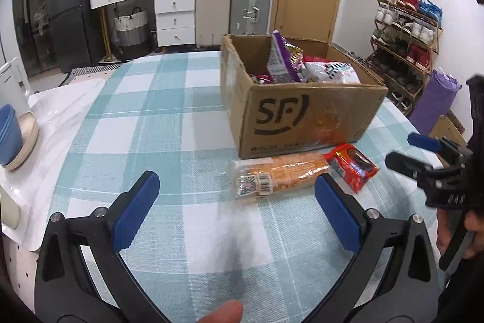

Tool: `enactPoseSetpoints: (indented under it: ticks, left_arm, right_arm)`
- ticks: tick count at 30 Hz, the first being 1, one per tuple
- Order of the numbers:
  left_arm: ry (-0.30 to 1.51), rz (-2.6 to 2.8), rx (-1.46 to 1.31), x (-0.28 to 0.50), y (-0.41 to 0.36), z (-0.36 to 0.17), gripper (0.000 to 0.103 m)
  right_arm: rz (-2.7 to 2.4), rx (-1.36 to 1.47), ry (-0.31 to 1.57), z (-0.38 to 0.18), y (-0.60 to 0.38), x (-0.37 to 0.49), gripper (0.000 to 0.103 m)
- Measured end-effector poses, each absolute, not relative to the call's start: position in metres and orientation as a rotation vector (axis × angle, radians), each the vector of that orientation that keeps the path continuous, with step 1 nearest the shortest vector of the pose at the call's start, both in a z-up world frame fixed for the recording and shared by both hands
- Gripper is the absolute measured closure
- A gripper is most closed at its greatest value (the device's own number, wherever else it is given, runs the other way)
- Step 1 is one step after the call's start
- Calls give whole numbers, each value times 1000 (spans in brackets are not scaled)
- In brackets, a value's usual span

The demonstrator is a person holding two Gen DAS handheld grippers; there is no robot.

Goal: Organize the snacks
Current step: 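Move both tools back toward the bread roll and Oreo packet on the table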

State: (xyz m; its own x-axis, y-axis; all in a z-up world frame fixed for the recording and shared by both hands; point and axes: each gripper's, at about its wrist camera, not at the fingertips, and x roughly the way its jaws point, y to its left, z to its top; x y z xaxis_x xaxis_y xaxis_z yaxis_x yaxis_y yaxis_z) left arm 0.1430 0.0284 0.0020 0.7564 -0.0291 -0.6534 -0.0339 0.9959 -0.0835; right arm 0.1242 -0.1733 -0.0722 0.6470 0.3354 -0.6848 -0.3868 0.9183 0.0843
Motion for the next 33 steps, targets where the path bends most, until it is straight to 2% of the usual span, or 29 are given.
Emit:
enactPoseSetpoints:
  ticks: [10,22,27,33]
  left_arm:
    - [756,14,-109,151,31,-10,1]
    - [779,18,-117,153,33,-17,1]
    - [786,18,-117,155,32,-20,1]
    - [791,16,-117,155,31,-22,1]
  right_arm:
    - [428,-90,849,-94,-161,131,1]
    - [428,-47,878,-92,-155,160,2]
    - [443,-54,880,-93,-148,164,16]
    - [460,-68,891,-97,-139,162,27]
